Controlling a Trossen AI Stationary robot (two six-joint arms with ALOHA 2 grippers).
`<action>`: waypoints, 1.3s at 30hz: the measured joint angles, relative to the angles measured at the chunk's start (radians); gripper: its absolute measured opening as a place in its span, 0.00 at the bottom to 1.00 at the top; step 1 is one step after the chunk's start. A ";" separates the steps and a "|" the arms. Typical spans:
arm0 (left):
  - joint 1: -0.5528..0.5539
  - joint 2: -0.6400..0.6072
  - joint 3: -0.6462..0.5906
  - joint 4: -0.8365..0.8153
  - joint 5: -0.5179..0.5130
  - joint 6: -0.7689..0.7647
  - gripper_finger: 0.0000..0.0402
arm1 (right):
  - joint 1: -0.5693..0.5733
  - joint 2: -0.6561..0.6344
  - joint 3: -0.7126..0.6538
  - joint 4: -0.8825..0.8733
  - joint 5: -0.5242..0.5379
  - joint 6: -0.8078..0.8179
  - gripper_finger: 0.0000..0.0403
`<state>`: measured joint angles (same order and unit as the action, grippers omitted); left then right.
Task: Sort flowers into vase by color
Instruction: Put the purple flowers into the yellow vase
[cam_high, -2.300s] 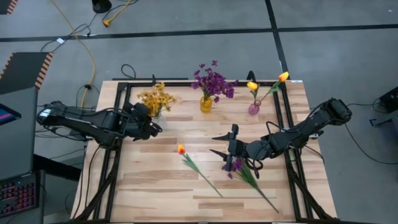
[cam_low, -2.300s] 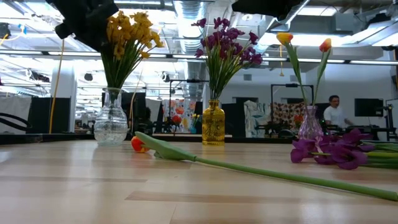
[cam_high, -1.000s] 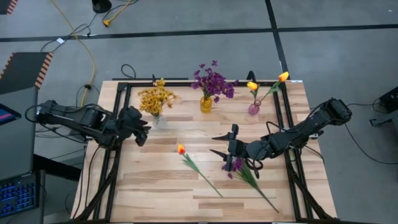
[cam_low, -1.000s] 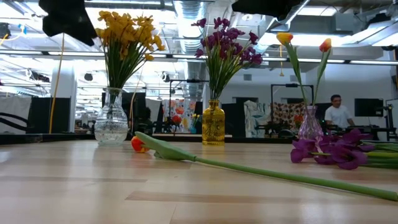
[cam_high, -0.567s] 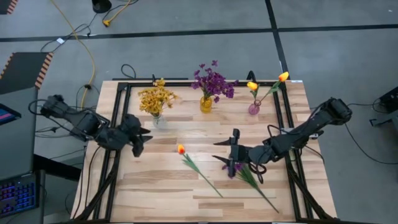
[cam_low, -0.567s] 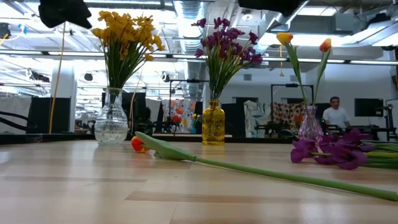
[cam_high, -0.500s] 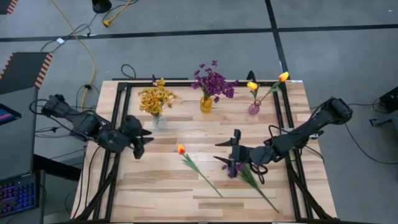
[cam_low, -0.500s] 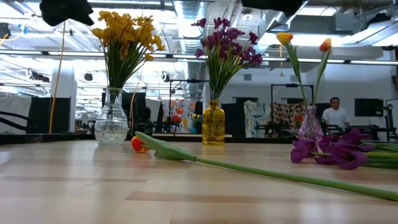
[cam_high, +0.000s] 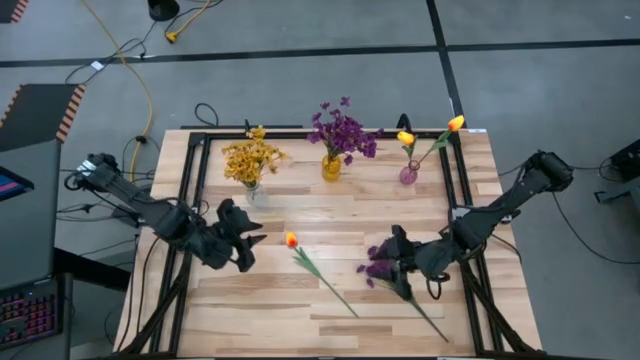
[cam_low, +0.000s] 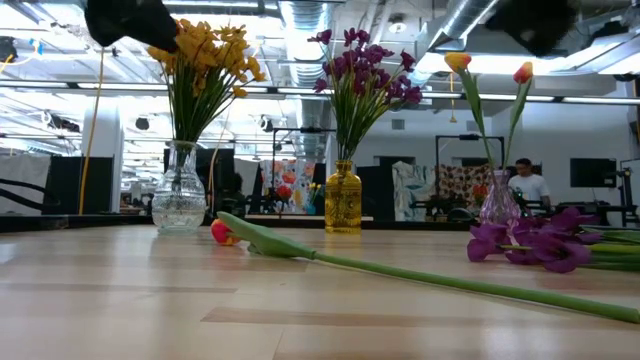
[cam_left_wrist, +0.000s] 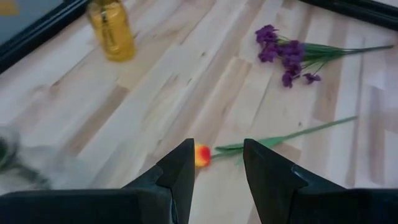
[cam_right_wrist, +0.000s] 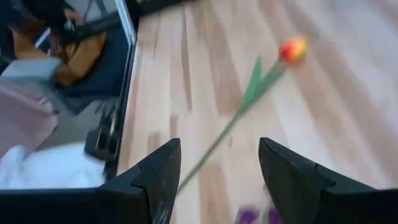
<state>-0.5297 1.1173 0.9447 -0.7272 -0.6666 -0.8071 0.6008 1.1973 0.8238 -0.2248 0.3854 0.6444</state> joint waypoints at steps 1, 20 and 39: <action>0.000 0.015 0.000 0.023 0.001 0.010 0.31 | 0.007 0.000 0.000 -0.026 -0.019 0.034 0.61; 0.001 0.188 0.000 0.187 0.004 0.053 0.31 | 0.111 0.039 0.000 -0.446 -0.103 0.544 0.61; 0.001 0.194 0.001 0.331 -0.027 0.062 0.31 | 0.110 0.308 0.000 -0.448 -0.153 0.616 0.61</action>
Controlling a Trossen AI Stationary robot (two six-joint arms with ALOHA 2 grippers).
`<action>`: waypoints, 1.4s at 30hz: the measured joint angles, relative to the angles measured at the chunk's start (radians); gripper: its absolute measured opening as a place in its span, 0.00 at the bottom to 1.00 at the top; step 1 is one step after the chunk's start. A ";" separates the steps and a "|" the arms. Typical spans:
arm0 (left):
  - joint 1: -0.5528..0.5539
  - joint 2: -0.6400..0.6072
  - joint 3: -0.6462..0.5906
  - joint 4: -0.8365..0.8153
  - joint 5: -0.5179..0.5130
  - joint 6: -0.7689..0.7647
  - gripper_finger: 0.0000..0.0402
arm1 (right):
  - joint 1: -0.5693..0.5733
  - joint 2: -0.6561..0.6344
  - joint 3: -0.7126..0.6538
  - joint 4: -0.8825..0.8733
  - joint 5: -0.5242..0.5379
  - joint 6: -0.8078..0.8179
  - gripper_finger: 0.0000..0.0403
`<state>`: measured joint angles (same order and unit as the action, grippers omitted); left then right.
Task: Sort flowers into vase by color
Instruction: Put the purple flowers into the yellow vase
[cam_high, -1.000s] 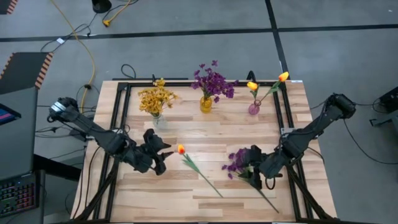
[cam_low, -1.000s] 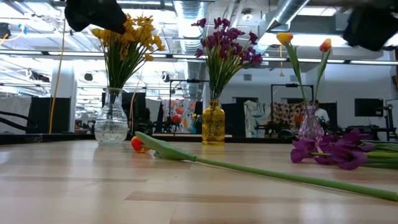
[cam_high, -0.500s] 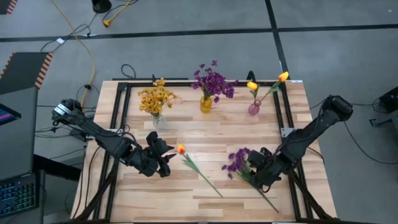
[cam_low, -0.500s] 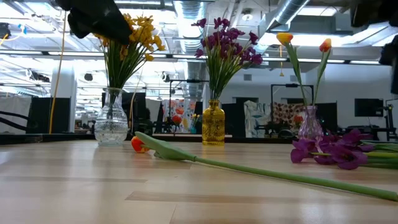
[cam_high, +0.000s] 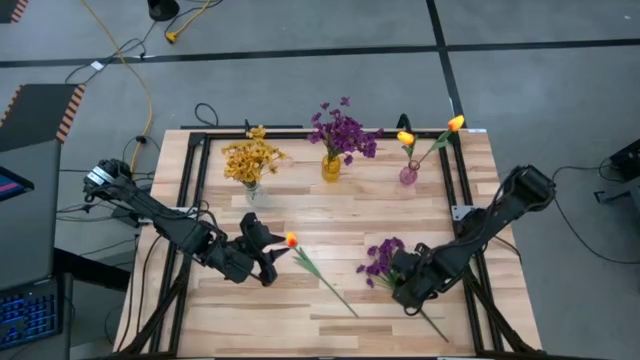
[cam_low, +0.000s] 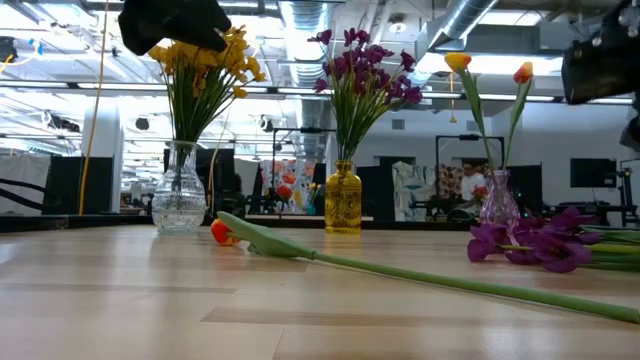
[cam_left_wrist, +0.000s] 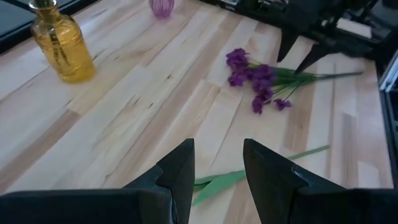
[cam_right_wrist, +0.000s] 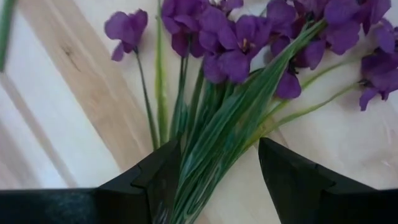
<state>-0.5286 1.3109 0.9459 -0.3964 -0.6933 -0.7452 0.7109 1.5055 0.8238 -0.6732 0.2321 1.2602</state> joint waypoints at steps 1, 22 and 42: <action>0.000 0.000 0.000 0.004 0.000 0.000 0.31 | 0.000 0.007 0.000 0.002 -0.002 0.000 0.61; 0.000 0.000 -0.001 0.006 -0.001 0.000 0.31 | -0.078 0.119 0.002 0.032 -0.157 0.040 0.45; 0.000 0.000 -0.001 0.004 -0.003 0.001 0.31 | -0.113 -0.048 -0.003 0.032 -0.044 -0.021 0.07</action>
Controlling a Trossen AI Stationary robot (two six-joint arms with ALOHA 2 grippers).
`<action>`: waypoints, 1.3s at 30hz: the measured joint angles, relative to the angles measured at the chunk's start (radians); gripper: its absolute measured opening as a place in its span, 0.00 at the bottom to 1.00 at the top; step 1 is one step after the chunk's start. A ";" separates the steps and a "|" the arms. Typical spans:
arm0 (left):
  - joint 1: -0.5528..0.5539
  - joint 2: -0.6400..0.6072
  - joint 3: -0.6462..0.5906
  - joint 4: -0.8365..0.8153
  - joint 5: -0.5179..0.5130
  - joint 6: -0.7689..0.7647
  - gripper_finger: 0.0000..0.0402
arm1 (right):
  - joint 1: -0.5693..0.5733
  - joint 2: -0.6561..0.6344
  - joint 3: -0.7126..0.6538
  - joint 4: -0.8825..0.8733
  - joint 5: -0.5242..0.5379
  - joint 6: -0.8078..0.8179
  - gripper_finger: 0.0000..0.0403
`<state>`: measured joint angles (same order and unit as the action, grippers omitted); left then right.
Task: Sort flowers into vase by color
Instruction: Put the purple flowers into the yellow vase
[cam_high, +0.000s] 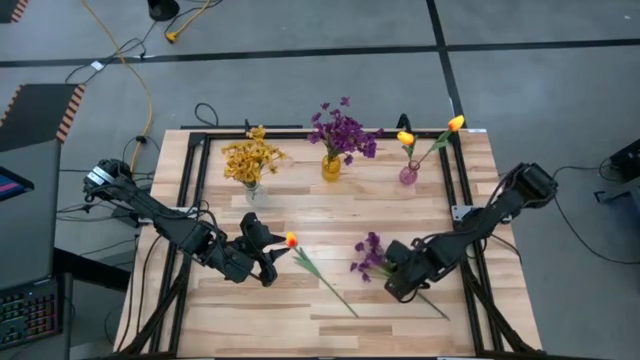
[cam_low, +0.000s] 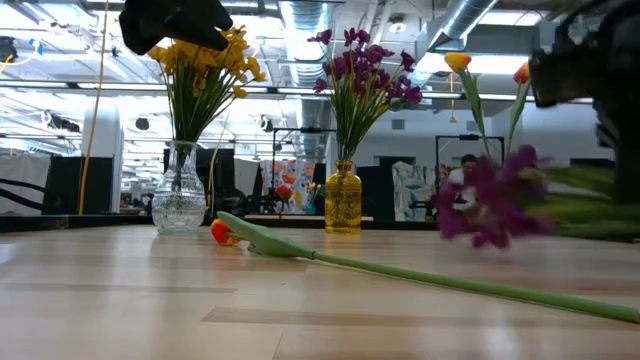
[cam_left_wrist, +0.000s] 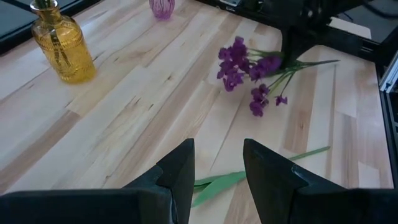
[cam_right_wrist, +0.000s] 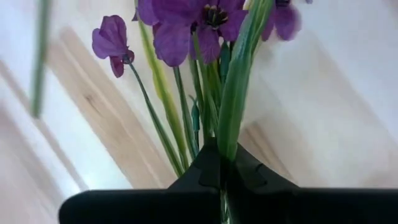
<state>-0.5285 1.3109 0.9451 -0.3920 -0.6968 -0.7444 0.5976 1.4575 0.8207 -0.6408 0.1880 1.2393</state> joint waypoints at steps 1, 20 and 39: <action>0.000 0.000 0.000 0.000 0.000 0.000 0.31 | -0.006 -0.015 0.000 0.005 0.016 -0.015 0.07; 0.000 0.000 0.000 0.000 -0.046 0.034 0.31 | -0.077 -0.177 0.002 0.507 0.571 -0.743 0.08; 0.096 0.000 0.000 0.002 0.071 0.026 0.31 | -0.209 -0.177 0.002 1.002 0.600 -1.390 0.08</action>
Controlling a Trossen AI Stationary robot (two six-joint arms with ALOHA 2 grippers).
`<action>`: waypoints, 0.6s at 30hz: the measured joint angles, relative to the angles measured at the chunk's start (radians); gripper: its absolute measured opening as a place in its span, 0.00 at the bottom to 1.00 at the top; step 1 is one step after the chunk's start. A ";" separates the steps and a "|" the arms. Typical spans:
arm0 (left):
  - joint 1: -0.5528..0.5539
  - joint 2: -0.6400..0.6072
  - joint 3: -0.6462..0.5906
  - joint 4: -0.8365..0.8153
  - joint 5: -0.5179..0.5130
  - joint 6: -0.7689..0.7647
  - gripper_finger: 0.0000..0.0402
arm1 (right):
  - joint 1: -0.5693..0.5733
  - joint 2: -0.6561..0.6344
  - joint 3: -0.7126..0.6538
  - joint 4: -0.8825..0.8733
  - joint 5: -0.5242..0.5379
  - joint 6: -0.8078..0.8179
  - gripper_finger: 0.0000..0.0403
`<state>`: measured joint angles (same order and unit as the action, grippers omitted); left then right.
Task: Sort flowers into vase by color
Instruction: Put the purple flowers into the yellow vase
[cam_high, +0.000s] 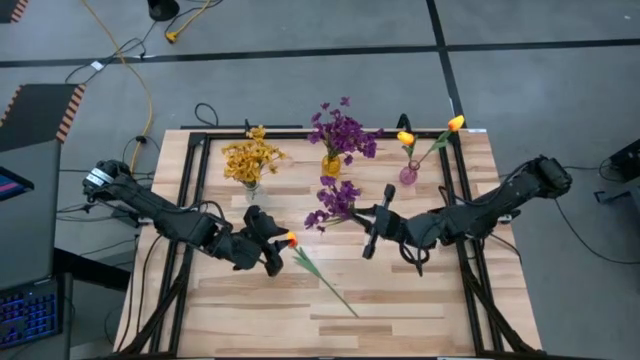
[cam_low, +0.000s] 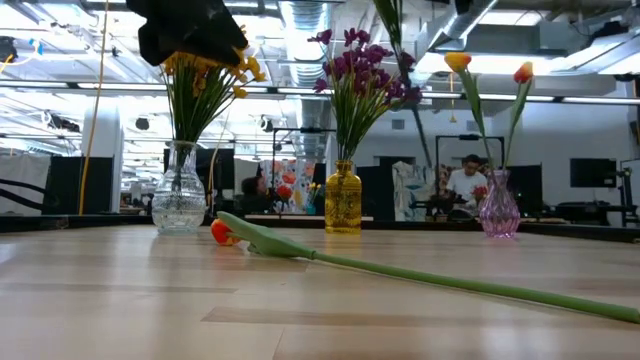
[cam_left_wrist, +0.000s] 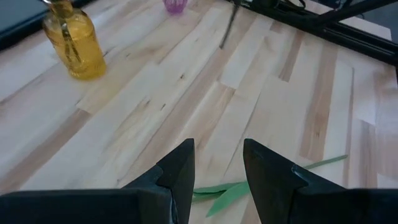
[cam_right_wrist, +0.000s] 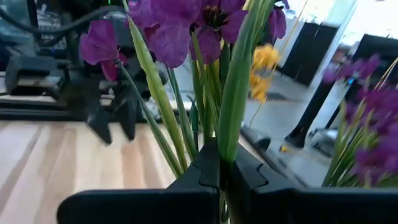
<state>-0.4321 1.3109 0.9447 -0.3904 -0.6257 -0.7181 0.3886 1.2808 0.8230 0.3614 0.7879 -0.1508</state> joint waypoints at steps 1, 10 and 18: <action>0.006 0.000 0.000 0.001 0.011 0.000 0.31 | -0.004 0.000 0.000 0.022 0.000 -0.028 0.08; 0.032 0.000 0.000 0.097 0.024 0.102 0.31 | -0.012 0.000 0.000 0.167 -0.010 -0.218 0.08; 0.031 0.000 0.000 0.303 0.035 0.347 0.36 | -0.019 0.000 0.000 0.170 -0.035 -0.224 0.08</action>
<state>-0.4007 1.3109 0.9447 -0.0875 -0.5905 -0.3710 0.3694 1.2808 0.8230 0.5316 0.7532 -0.3752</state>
